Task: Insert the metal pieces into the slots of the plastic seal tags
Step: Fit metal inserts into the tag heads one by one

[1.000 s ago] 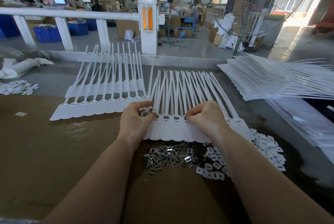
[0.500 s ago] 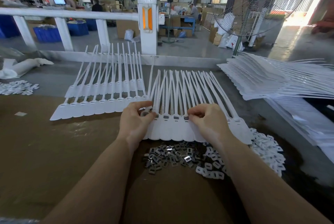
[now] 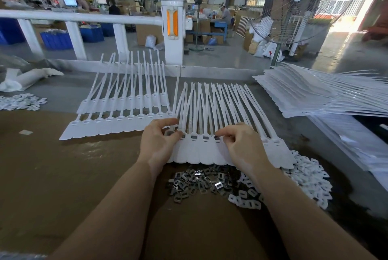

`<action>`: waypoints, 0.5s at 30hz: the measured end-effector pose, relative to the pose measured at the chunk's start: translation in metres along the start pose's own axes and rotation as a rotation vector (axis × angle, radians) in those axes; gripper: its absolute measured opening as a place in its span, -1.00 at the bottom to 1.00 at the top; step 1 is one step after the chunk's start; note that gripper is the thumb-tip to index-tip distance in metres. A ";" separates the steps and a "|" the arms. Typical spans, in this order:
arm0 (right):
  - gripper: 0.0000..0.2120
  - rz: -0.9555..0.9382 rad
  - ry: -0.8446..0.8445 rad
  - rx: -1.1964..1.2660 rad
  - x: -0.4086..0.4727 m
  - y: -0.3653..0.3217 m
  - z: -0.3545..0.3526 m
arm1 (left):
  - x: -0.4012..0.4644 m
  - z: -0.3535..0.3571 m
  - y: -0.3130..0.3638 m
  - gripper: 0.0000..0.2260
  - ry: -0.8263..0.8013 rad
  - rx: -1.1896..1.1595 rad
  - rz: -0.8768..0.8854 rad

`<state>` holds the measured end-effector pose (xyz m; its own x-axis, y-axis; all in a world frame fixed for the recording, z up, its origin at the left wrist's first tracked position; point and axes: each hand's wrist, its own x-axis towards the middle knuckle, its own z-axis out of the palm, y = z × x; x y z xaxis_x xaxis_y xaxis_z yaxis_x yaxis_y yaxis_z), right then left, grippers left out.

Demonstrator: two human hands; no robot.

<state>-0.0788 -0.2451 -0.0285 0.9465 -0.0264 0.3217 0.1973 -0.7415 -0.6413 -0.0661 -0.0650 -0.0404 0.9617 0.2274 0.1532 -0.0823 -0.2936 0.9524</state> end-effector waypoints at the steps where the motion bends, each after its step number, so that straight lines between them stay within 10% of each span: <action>1: -0.75 -0.008 0.003 -0.024 0.000 -0.002 0.000 | 0.000 0.000 0.000 -0.75 -0.002 0.002 -0.002; 15: -0.79 -0.029 -0.006 -0.186 0.001 -0.009 -0.005 | 0.000 0.000 0.002 -0.74 -0.008 0.043 -0.007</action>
<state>-0.0810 -0.2419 -0.0185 0.9428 0.0001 0.3334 0.1741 -0.8530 -0.4920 -0.0665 -0.0652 -0.0382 0.9644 0.2218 0.1442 -0.0646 -0.3313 0.9413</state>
